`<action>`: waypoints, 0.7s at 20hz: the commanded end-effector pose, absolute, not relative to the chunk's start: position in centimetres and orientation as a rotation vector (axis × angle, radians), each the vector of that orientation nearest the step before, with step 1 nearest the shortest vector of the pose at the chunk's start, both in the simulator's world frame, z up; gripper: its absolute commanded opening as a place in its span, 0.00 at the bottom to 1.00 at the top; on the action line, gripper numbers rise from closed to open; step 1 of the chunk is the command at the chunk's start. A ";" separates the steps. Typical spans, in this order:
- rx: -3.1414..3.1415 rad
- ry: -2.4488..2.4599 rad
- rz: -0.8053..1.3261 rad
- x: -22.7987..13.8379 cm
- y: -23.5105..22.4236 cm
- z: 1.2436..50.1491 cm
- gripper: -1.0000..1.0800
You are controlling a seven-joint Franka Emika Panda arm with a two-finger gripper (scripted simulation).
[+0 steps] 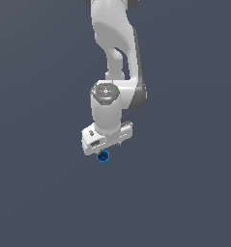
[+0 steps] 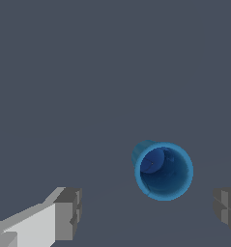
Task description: Pick up the object and move it to a goal position.
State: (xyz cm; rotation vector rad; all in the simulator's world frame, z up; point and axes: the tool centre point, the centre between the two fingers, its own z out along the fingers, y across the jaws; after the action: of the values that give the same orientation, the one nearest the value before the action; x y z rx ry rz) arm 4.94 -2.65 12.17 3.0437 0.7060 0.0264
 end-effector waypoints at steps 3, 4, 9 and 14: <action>3.017 0.836 0.014 5.5 -3.9 10.8 0.96; 3.012 0.859 0.012 5.6 -4.1 10.6 0.96; 2.991 0.948 0.004 6.0 -5.0 9.6 0.96; 2.979 0.994 0.001 6.1 -5.5 9.1 0.96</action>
State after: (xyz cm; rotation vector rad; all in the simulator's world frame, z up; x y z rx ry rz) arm 6.08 -5.38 9.24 2.9833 0.9802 0.0008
